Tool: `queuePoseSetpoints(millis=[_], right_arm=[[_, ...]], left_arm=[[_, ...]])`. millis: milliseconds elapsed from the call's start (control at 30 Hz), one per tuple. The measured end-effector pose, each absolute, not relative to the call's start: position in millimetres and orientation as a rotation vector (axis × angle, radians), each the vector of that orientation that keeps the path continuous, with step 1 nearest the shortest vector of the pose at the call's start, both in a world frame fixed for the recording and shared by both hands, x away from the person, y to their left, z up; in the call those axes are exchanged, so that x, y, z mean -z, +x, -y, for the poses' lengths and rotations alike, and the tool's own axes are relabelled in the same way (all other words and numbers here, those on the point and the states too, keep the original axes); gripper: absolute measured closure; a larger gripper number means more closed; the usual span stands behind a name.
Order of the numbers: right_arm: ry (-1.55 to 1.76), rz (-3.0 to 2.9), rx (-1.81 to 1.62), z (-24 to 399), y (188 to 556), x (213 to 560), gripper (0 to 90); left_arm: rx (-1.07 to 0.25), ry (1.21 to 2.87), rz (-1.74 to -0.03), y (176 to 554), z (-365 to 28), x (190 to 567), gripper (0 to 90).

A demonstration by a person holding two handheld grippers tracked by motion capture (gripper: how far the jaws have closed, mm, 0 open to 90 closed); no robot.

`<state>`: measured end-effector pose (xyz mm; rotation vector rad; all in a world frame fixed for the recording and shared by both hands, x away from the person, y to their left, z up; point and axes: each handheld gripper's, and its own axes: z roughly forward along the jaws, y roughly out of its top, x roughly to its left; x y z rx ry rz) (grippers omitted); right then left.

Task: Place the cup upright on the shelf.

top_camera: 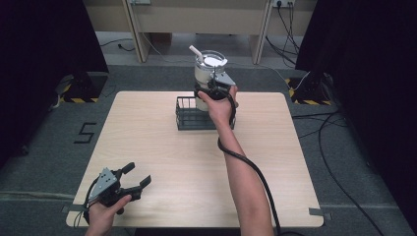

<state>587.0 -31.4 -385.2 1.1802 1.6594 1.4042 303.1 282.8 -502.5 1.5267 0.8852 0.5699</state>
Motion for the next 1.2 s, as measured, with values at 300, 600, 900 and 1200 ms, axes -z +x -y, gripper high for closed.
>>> queuePoseSetpoints(millis=[300, 600, 900, 1200], right_arm=[[1.204, -1.672, -1.392, 31.1, 590.5, 394.4, 10.4], [1.225, -1.690, -1.371, 32.4, 593.6, 404.5, 10.4], [1.245, -1.695, -1.363, 33.2, 595.4, 411.4, 10.3], [1.259, -1.703, -1.359, 31.4, 596.5, 417.8, 10.3]], left_arm=[[-0.568, 1.527, -0.884, 303.2, -282.5, 502.8, 15.2], [-0.566, 1.527, -0.882, 303.4, -282.5, 502.7, 15.2], [-0.566, 1.528, -0.881, 303.3, -282.5, 502.7, 15.2], [-0.566, 1.528, -0.879, 303.1, -282.8, 502.4, 15.2]])
